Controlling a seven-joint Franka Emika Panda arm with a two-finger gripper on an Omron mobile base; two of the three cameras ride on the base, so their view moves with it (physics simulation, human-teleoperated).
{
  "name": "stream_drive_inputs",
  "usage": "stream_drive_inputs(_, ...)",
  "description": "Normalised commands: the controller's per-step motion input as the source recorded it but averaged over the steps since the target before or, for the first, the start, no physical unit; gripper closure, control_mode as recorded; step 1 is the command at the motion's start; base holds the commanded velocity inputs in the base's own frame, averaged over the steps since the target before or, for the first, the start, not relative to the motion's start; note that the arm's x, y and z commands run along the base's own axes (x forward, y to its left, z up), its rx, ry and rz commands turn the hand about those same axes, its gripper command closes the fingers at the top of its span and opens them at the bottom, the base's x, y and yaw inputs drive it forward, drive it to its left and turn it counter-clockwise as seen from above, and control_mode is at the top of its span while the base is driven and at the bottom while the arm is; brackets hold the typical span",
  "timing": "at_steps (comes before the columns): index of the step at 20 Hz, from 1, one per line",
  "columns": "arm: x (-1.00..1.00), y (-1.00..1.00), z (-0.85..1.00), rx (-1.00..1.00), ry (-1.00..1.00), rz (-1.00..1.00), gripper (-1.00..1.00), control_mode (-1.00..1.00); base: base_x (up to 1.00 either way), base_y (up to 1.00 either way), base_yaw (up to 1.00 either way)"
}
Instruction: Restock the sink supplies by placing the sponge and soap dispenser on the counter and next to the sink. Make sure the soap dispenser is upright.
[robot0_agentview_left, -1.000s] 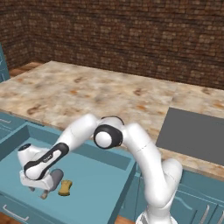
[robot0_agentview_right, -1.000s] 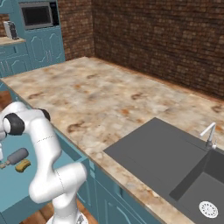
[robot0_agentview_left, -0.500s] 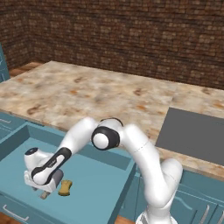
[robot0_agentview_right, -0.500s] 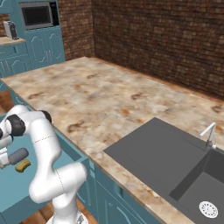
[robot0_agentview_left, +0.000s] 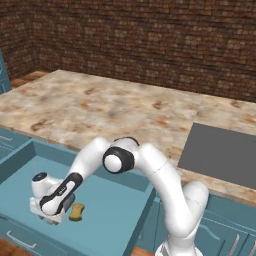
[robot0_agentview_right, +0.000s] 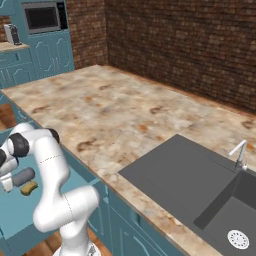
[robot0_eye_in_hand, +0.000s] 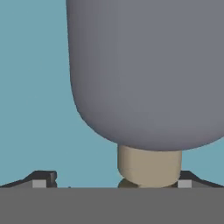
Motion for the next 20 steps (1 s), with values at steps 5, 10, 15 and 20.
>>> stream_drive_inputs(5, 0.03, -0.29, -0.05, 0.05, -0.06, 0.00, -1.00, -1.00, 0.00, 0.00, 0.00)
stream_drive_inputs(10, 0.06, -0.51, 0.00, 0.08, -0.12, 0.00, -1.00, -1.00, 0.00, 0.00, 0.00)
stream_drive_inputs(15, -0.03, -0.26, -0.16, 0.01, -0.04, 0.00, 1.00, -1.00, 0.00, 0.00, 0.00)
stream_drive_inputs(20, 0.00, -0.03, -0.02, 0.04, -0.07, 0.00, 1.00, -1.00, 0.00, 0.00, 0.00)
